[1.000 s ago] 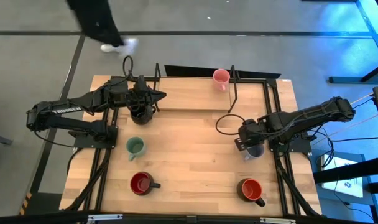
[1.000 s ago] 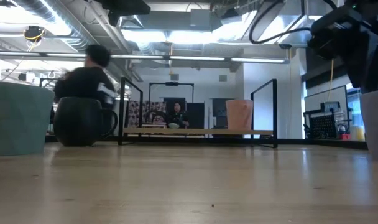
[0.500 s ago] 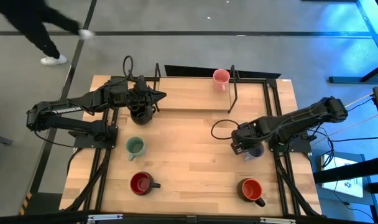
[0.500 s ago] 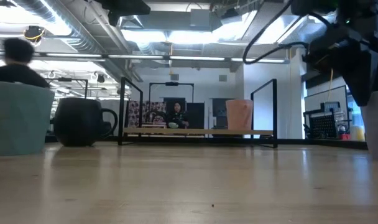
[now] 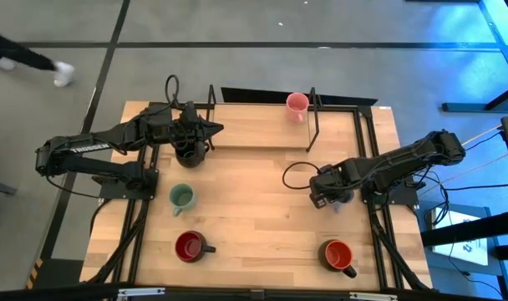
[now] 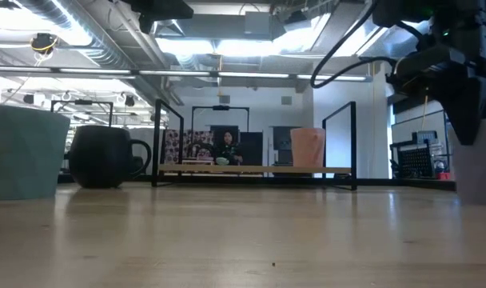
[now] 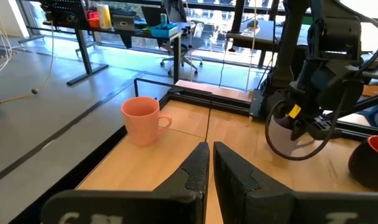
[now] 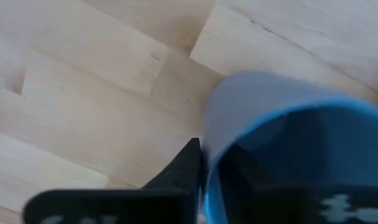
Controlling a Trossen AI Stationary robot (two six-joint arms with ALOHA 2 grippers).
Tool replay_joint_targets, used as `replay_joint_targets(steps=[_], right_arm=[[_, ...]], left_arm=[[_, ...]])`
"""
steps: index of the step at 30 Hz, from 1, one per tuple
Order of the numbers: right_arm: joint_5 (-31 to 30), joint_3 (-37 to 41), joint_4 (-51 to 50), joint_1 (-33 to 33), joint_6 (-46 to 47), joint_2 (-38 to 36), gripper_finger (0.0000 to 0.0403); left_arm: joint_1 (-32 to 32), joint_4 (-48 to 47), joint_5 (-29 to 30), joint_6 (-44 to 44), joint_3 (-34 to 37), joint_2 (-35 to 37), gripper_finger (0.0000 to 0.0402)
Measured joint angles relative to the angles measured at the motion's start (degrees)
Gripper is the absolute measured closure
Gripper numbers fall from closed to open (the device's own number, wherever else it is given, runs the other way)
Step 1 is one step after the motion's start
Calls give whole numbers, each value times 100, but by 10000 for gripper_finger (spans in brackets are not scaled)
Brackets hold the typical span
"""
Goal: Place coffee mugs
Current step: Put the purple mug on the shelf
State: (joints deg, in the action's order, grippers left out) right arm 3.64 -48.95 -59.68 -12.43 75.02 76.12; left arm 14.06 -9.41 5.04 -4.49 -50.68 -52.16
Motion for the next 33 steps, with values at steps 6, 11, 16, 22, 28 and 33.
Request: replay_joint_targets(steps=[6,11,16,22,28,33], right_arm=[[-10,-90,175,3,-829,2,389],[-325,-503,176,7,-1539,0,396],[-632,-938,212,149,-2101,0,397],[-910,-1552,187,497,-2607,46,398],[-1068,-2494,62,821,-3464,579,400],[-1129,-3572,-435,1099,-4164,1266,400]], left_arm=[[0,0,1,10,0,0,384],[0,0,0,9,0,0,384],[0,2,1,9,0,0,384],[0,2,0,5,0,0,384],[0,4,0,2,0,0,384],[0,13,0,-17,0,0,384]])
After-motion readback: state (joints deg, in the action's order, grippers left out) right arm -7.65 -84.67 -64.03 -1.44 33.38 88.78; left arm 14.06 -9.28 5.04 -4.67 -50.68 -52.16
